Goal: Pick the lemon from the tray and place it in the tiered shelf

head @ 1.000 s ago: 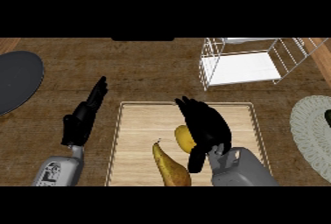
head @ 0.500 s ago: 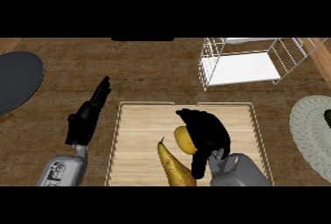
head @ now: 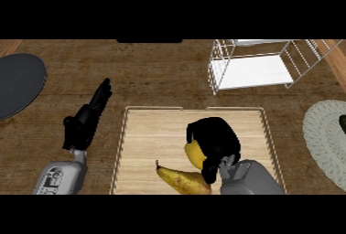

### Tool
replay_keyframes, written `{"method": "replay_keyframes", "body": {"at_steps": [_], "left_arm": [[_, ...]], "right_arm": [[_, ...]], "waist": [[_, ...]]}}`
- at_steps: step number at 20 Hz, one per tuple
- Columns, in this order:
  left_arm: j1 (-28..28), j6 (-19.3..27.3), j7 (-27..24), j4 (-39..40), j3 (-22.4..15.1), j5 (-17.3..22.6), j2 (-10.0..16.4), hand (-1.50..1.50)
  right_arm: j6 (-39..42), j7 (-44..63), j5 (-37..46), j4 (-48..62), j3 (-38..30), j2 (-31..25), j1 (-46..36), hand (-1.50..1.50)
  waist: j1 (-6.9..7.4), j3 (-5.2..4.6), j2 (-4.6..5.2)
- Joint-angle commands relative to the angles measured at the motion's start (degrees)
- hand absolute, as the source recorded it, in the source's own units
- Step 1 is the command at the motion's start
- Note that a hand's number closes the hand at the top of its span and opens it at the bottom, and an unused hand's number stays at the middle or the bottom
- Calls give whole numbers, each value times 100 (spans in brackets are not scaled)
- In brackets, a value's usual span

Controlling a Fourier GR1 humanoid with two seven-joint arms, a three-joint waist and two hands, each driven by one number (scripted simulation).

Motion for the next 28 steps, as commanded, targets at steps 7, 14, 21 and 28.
{"method": "replay_keyframes", "body": {"at_steps": [7, 14, 21, 28], "left_arm": [[-311, 55, 104, 117, 60, -61, -81, 0], [149, 237, -131, -61, -235, -298, -330, 0], [264, 106, 146, -448, -182, -242, -164, 0], [185, -96, -120, -31, 134, -64, 69, 0]], "right_arm": [[-2063, 1882, -170, 25, 1019, 373, 149, 150], [-3512, 2037, -197, -657, 1371, 378, 192, 150], [-4003, 2725, 26, -1742, 1248, 380, -608, 150], [-3132, 3830, 971, -2715, 909, 379, -1238, 150]], "waist": [[29, 7, 24], [34, 10, 17], [30, 6, -1], [-42, -2, -18]]}}
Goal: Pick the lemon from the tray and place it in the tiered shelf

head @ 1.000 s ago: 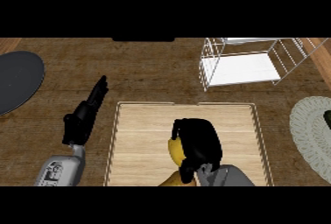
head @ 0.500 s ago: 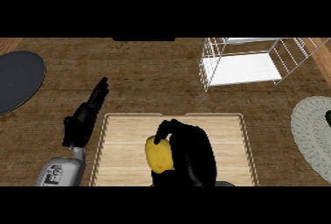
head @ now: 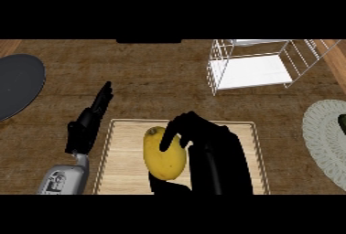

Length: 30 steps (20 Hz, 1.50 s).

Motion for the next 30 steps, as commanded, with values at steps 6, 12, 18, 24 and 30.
{"method": "replay_keyframes", "body": {"at_steps": [6, 12, 18, 24, 30], "left_arm": [[-22, -219, 209, -125, 129, 165, 155, 0], [-187, -59, -102, 299, 68, 49, -70, 0], [-31, -83, -19, 36, 27, 24, -45, 0], [-118, -167, -62, 196, 150, 64, 52, 0], [-13, 51, -144, 173, 17, -166, -112, 0]], "right_arm": [[1239, 1146, 799, -573, -1034, 45, -1085, 150], [1487, 722, 935, 95, -2095, 45, -2059, 150], [1930, 116, 463, 369, -3470, -348, -2690, 150], [1804, -110, 891, 751, -3760, -540, -2934, 150], [1667, -814, 631, 1792, -4398, -948, -3594, 150]], "waist": [[-15, -1, -9], [-10, -3, 22], [11, 3, 18], [11, 3, 18], [38, 3, 29]]}}
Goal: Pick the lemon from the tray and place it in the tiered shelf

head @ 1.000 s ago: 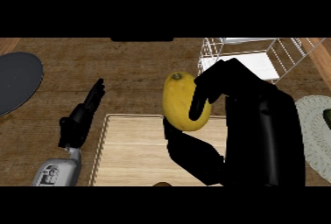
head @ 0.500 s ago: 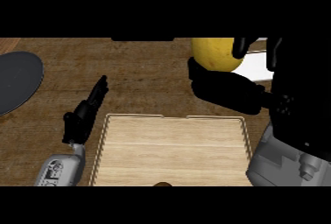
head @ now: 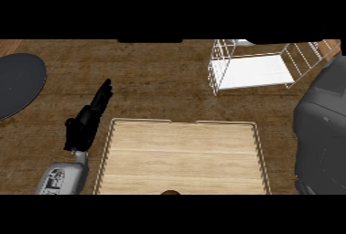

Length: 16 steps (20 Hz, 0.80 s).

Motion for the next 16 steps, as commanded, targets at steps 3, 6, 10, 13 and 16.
{"method": "replay_keyframes", "body": {"at_steps": [3, 6, 10, 13, 16], "left_arm": [[42, 44, -393, 350, -2, -94, -60, 0], [-21, 14, -239, 255, 11, -14, -108, 0], [17, 115, -313, 246, -89, -148, -195, 0], [-163, 1, 97, -54, 25, -28, -58, 0], [-199, 359, 7, 275, -247, -371, -405, 0]], "right_arm": [[-367, -498, 270, 848, -70, -367, -111, 150], [-641, -965, 207, 1230, -300, -648, -107, 150], [-1066, -1190, 428, 1557, -151, -598, 191, 150], [-1359, -1577, 603, 2249, -139, -802, -138, 150], [-1498, -1941, 519, 2175, 52, -681, -45, 150]], "waist": [[12, -1, 15], [20, 0, 17], [11, 1, 17], [43, 1, 20], [-1, 2, 14]]}}
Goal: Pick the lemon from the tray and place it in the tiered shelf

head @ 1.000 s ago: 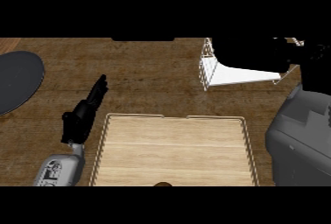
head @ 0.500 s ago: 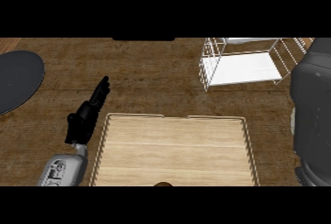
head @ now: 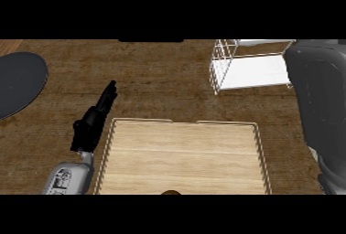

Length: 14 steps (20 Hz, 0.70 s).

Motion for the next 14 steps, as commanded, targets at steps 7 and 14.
{"method": "replay_keyframes", "body": {"at_steps": [7, 14], "left_arm": [[-6, -182, -124, 37, 55, 106, 69, 0], [-194, -17, 13, 187, 114, 0, 6, 0]], "right_arm": [[-1868, -1023, -956, 923, -1011, 215, 11, 150], [-2139, -2032, -1690, 1650, -1303, -70, 58, 150]], "waist": [[72, 6, 30], [-25, 1, -2]]}}
